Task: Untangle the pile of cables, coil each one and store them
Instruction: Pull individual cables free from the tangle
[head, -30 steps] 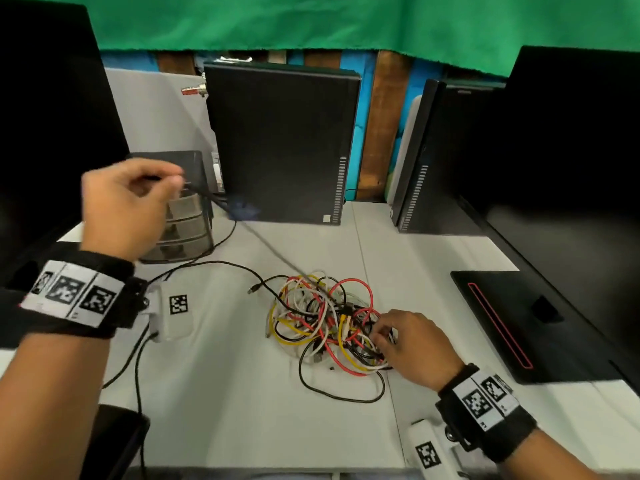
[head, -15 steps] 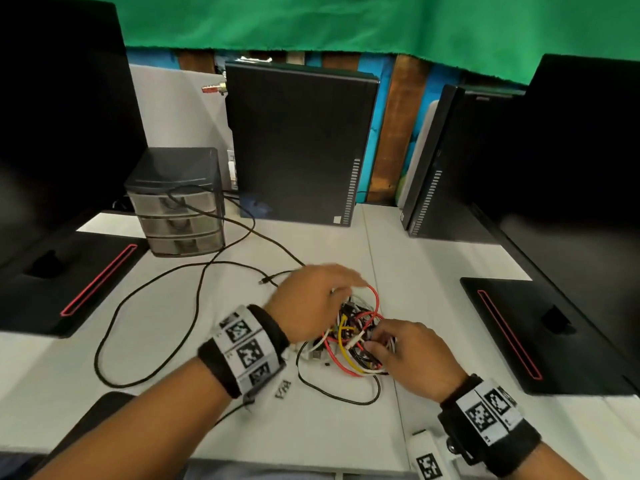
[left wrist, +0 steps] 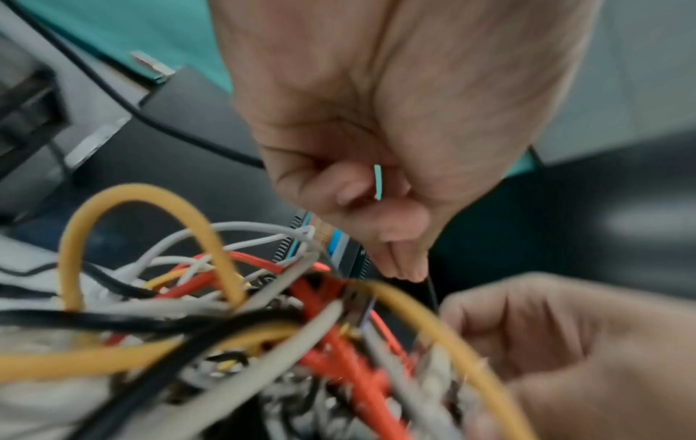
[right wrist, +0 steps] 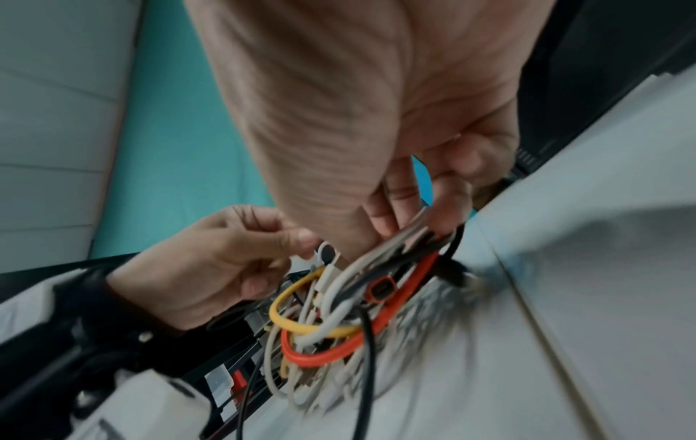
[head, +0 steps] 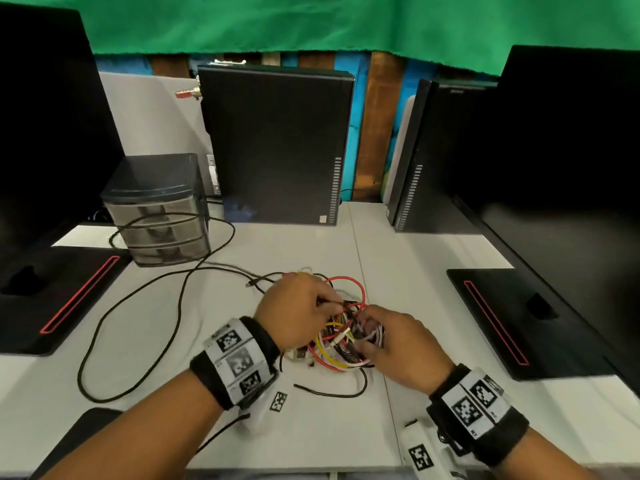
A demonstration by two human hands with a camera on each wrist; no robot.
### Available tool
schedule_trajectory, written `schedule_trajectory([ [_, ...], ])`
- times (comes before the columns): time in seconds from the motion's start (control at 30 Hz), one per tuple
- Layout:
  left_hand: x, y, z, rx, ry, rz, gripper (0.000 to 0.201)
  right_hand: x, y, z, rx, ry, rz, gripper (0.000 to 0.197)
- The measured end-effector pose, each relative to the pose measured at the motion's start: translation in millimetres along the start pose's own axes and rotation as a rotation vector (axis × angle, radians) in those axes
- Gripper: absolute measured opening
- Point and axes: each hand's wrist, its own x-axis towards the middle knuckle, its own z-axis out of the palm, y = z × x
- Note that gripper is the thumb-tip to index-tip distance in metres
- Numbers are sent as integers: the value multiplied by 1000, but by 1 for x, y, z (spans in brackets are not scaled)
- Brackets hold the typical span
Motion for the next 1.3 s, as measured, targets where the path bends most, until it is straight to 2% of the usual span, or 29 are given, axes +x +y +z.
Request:
schedule_trajectory([
  [0.1, 6, 1, -30, -333, 276, -120, 8, 1, 3, -1, -4, -12, 20, 49],
  [0.17, 10, -6, -60, -443, 480, -172, 9, 3, 8, -1, 45, -16, 50, 55],
  [0.2, 11, -14, -75, -452, 545, -210, 10, 4, 10, -1, 64, -9, 60, 55],
  [0.27, 8, -36, -101, -377, 561, -315, 14, 5, 10, -3, 77, 0, 74, 52],
  [0.33, 2, -63, -114, -297, 474, -438, 19, 5, 7, -6, 47, 7, 80, 44],
  [0.4, -3, -81, -113, -252, 380, -521, 35, 3, 0, -10, -27, 53, 74, 36],
  [0.47, -2, -84, -108, -212, 392, -458, 38, 1, -12, -12, -89, 168, 33, 30],
  [0.53, -1, -71, -98, -189, 403, -319, 20, 0, -29, -12, -87, 289, -64, 30],
  [0.57, 0, -62, -90, -185, 339, -251, 13, -1, -37, -12, -75, 294, -104, 34],
  [0.63, -2, -47, -64, -206, 68, -169, 10, -1, -50, -8, -99, 144, -111, 55],
  [0.7, -6, -33, -34, -229, -252, -185, 51, -1, -53, 2, -200, -58, -68, 81],
  [0.73, -7, -30, -21, -193, -360, -194, 73, 0, -50, 7, -257, -116, -62, 92],
  [0.77, -7, -28, -13, -127, -404, -191, 88, 1, -45, 11, -294, -143, -63, 98],
  [0.83, -7, -28, -8, -27, -406, -165, 103, 5, -35, 14, -274, -115, -59, 90],
  [0.9, -9, -30, -11, -21, -433, -145, 115, 7, -28, 13, -218, -58, -57, 74],
  [0.97, -10, -34, -12, -23, -459, -155, 125, 9, -22, 11, -134, -38, -70, 68],
  [1.03, -13, -33, -10, -23, -461, -155, 133, 8, -21, 9, 22, -69, -91, 68],
  [1.13, -19, -25, 0, 22, -441, -93, 144, -3, -23, 10, 315, -231, -144, 75],
  [1.2, -24, -21, 7, 62, -426, -71, 147, -15, -25, 15, 373, -322, -212, 76],
  [1.23, -26, -20, 10, 81, -420, -66, 147, -20, -25, 18, 364, -330, -250, 74],
  [1.3, -27, -22, 13, 116, -408, -71, 143, -24, -24, 20, 371, -244, -289, 60],
])
